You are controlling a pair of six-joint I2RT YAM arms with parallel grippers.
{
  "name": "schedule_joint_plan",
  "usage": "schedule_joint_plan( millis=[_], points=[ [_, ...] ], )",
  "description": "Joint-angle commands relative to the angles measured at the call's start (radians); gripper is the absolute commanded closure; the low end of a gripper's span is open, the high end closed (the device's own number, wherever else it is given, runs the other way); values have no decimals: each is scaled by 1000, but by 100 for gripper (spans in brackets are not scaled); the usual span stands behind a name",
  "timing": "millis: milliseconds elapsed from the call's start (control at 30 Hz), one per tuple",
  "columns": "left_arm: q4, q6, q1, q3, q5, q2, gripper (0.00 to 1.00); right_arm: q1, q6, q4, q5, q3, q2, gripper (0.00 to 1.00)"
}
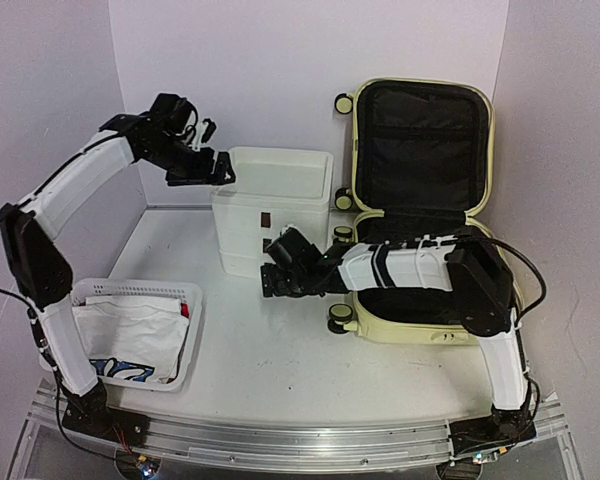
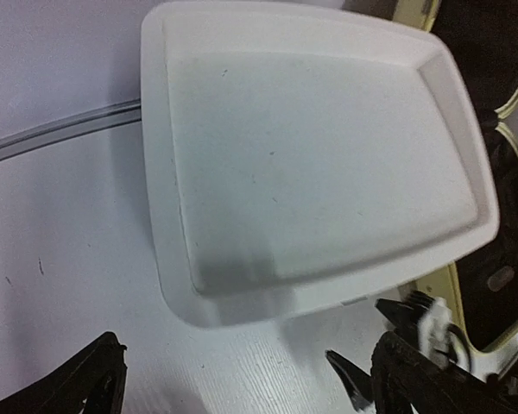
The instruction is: Open, take out, and arrange the luggage
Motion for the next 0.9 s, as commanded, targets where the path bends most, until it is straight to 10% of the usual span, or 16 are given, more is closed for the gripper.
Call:
schedule_joint_plan(
  millis=[0,367,867],
  points=[
    [-13,18,-3,-96,63,-310,1,19,72,174,140,26,85,3],
    [41,43,-3,-395,203,-757,1,63,-72,476,308,118,266,11],
    [199,71,-4,-632,140,-973,1,76,-182,481,557,338,432,36]
  ],
)
